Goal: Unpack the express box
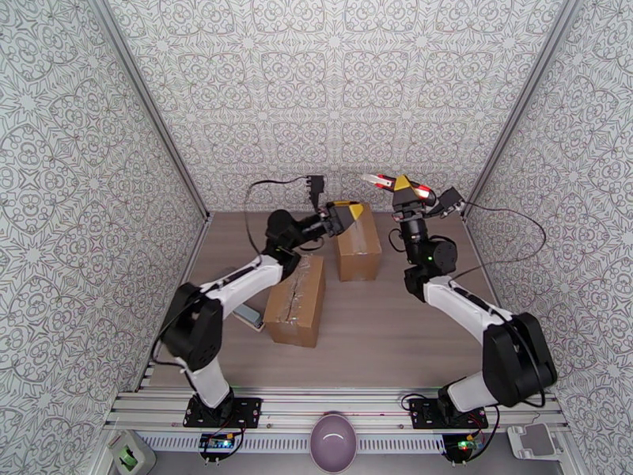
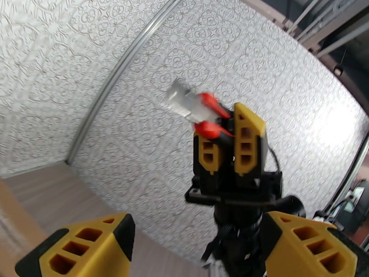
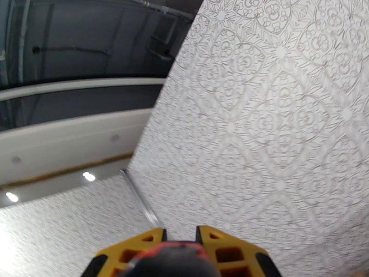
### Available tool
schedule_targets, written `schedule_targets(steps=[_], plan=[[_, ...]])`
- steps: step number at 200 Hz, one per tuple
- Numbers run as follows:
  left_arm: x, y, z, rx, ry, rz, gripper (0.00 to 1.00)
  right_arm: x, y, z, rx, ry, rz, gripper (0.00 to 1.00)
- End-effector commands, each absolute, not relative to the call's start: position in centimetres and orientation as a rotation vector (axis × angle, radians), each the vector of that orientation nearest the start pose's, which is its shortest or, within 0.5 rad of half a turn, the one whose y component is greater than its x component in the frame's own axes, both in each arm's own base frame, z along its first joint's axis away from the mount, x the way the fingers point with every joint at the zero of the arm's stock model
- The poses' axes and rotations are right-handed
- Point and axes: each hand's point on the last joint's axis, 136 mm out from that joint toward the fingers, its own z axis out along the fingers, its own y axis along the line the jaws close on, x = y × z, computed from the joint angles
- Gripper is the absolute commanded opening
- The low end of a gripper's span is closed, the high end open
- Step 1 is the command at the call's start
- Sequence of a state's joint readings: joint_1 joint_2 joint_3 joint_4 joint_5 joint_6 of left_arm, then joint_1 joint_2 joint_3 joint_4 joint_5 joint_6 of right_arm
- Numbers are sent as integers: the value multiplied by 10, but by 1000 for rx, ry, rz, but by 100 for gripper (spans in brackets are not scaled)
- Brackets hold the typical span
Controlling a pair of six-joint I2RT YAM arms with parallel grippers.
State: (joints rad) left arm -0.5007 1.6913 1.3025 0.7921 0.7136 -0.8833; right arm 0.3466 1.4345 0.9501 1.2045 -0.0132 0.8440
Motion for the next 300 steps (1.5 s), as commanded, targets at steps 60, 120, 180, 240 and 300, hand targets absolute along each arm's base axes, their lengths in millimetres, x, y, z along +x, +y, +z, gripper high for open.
schedule_targets(steps=[60, 120, 180, 240, 300], plan=[[372, -215, 333, 414, 1856, -1021, 72, 398, 167, 409, 40, 1419, 852, 0], [280, -120, 259, 298, 2176, -706, 50, 392, 193, 355, -77, 1751, 715, 0], [252, -109, 215, 25, 2249, -911, 42, 370, 236, 304, -300, 2032, 486, 0], [252, -121, 193, -37, 2257, -1047, 39, 353, 276, 243, -434, 2205, 284, 0], [256, -121, 189, -61, 2265, -1042, 37, 352, 293, 203, -458, 2318, 208, 0]])
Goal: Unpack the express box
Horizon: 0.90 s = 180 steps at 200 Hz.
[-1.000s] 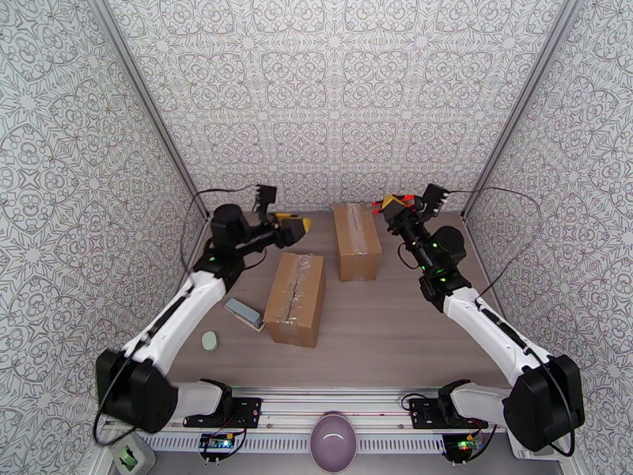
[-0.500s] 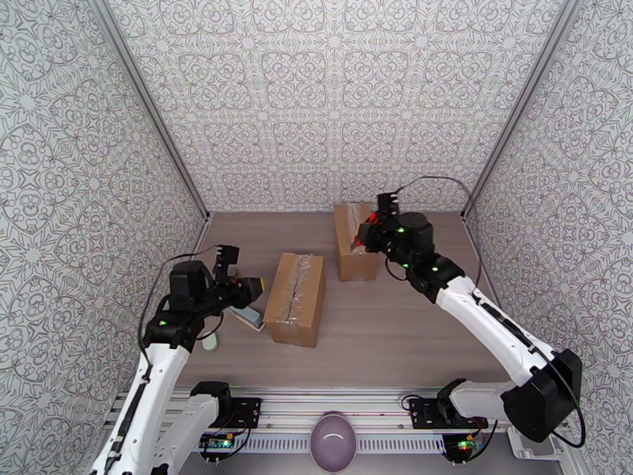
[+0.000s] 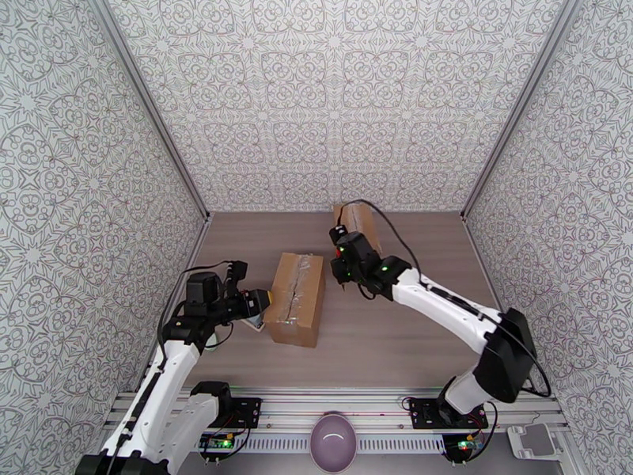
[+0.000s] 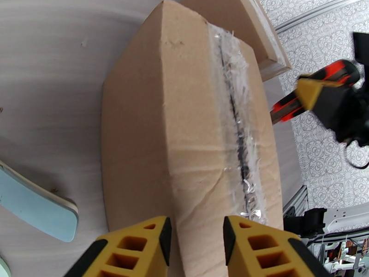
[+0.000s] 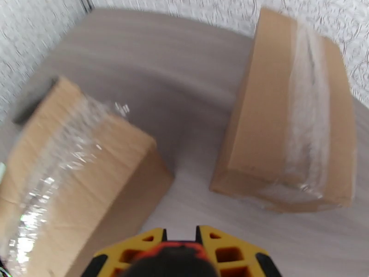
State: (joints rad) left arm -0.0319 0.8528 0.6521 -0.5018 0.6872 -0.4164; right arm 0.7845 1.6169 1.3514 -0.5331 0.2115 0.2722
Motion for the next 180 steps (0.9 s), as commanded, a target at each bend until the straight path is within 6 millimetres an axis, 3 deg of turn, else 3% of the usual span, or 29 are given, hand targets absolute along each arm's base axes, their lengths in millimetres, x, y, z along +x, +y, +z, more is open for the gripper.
schedule_targets(steps=[1, 29, 83, 125, 180], plan=[[256, -121, 189, -63, 2264, -1043, 37, 352, 293, 202, -459, 2321, 205, 0], [258, -127, 185, -58, 2276, -1057, 36, 358, 289, 185, -461, 2357, 120, 0], [258, -140, 179, -49, 2282, -1095, 34, 373, 300, 162, -453, 2380, 75, 0], [258, -153, 173, -57, 2275, -1139, 33, 392, 313, 167, -439, 2301, 99, 0], [260, -193, 166, 20, 2281, -1197, 33, 409, 326, 178, -468, 2250, 181, 0]])
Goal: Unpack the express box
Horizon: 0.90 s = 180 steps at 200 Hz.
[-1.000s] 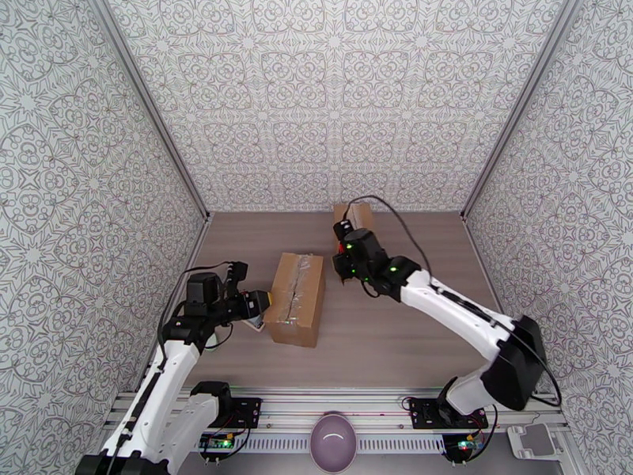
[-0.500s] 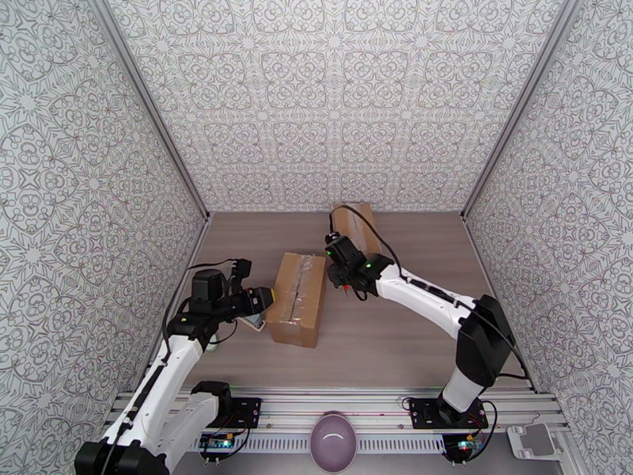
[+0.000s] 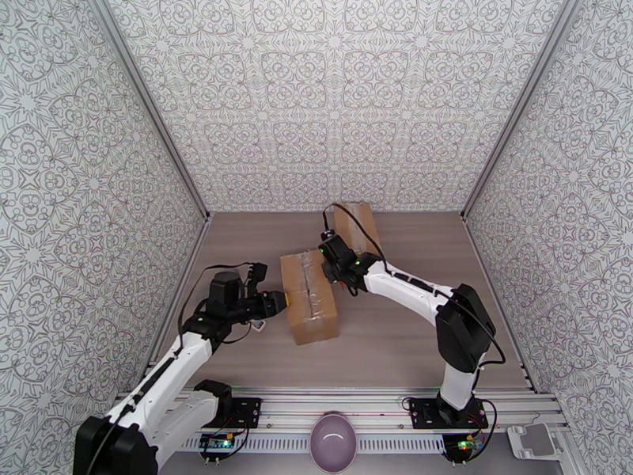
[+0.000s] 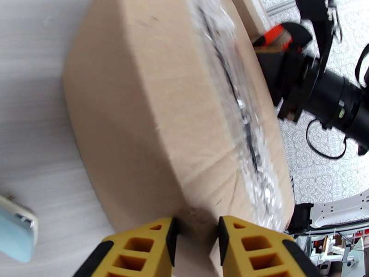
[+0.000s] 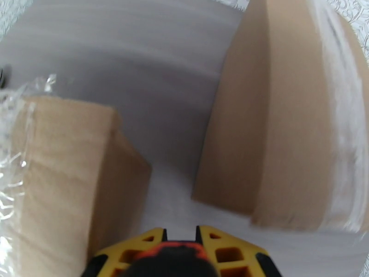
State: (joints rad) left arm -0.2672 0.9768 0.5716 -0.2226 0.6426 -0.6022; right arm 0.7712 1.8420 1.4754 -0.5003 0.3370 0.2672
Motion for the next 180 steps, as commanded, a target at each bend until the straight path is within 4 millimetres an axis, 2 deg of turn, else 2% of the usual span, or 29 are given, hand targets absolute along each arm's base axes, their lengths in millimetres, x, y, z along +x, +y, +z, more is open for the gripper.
schedule_targets(steps=[1, 18, 37, 47, 66, 86, 93, 114, 133, 148, 166, 170, 173, 180], plan=[[260, -193, 165, 20, 2283, -1196, 33, 410, 326, 177, -467, 2250, 181, 0], [260, -194, 164, 34, 2303, -1164, 33, 412, 321, 179, -479, 2261, 139, 0], [262, -180, 172, 27, 2288, -1079, 34, 409, 306, 184, -462, 2262, 74, 0], [265, -171, 180, 14, 2262, -1033, 40, 404, 298, 190, -447, 2256, 56, 0], [269, -154, 196, 3, 2222, -964, 44, 394, 284, 204, -428, 2244, 43, 0], [274, -144, 200, -5, 2230, -939, 57, 383, 278, 221, -419, 2236, 75, 0], [274, -144, 201, 13, 2236, -923, 62, 380, 278, 225, -416, 2235, 91, 0], [270, -148, 204, 142, 2238, -855, 68, 371, 274, 244, -422, 2211, 81, 0], [261, -157, 205, 296, 2219, -827, 76, 365, 266, 270, -403, 2171, 66, 0], [250, -162, 203, 444, 2207, -734, 81, 365, 265, 292, -385, 2117, 88, 0], [238, -169, 202, 611, 2139, -616, 87, 369, 276, 319, -387, 2036, 152, 0], [236, -171, 203, 639, 2119, -593, 90, 370, 279, 326, -389, 2012, 169, 0], [234, -173, 203, 654, 2106, -580, 97, 371, 283, 331, -392, 1997, 181, 0], [232, -174, 204, 677, 2070, -540, 99, 374, 288, 341, -401, 1964, 198, 0]])
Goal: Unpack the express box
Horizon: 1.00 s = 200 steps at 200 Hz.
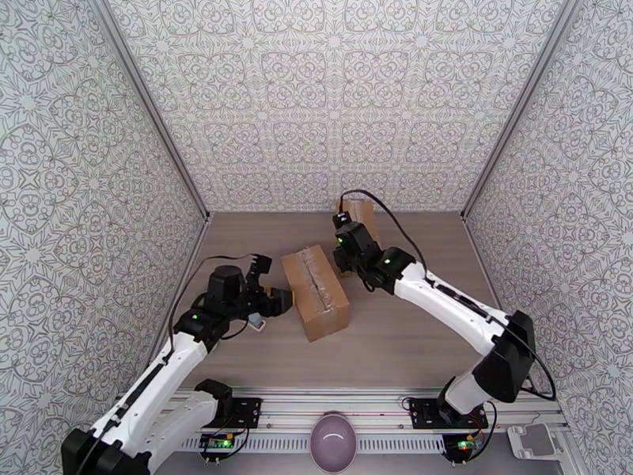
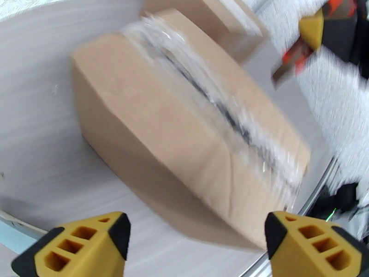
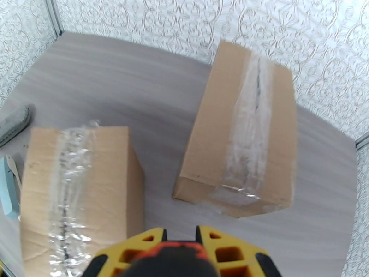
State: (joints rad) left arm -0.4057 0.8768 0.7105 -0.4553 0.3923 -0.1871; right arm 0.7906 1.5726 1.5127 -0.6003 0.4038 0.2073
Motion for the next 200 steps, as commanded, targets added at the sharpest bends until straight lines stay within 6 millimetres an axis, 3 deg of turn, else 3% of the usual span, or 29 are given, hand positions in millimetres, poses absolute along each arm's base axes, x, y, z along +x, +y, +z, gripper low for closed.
schedule_targets(steps=[1, 15, 41, 68, 114, 154, 200], plan=[[232, -174, 204, 677, 2065, -534, 99, 374, 289, 343, -402, 1959, 199, 0], [228, -176, 205, 683, 2009, -491, 99, 378, 301, 363, -416, 1891, 230, 0], [219, -188, 199, 726, 1925, -464, 99, 384, 334, 378, -466, 1815, 367, 0], [218, -204, 187, 770, 1829, -445, 99, 387, 375, 374, -515, 1755, 506, 0], [223, -202, 184, 673, 1765, -477, 99, 392, 410, 354, -561, 1722, 543, 0], [215, -205, 184, 696, 1742, -524, 99, 397, 422, 336, -578, 1731, 527, 0], [208, -206, 181, 689, 1693, -581, 99, 404, 421, 320, -578, 1747, 461, 0]])
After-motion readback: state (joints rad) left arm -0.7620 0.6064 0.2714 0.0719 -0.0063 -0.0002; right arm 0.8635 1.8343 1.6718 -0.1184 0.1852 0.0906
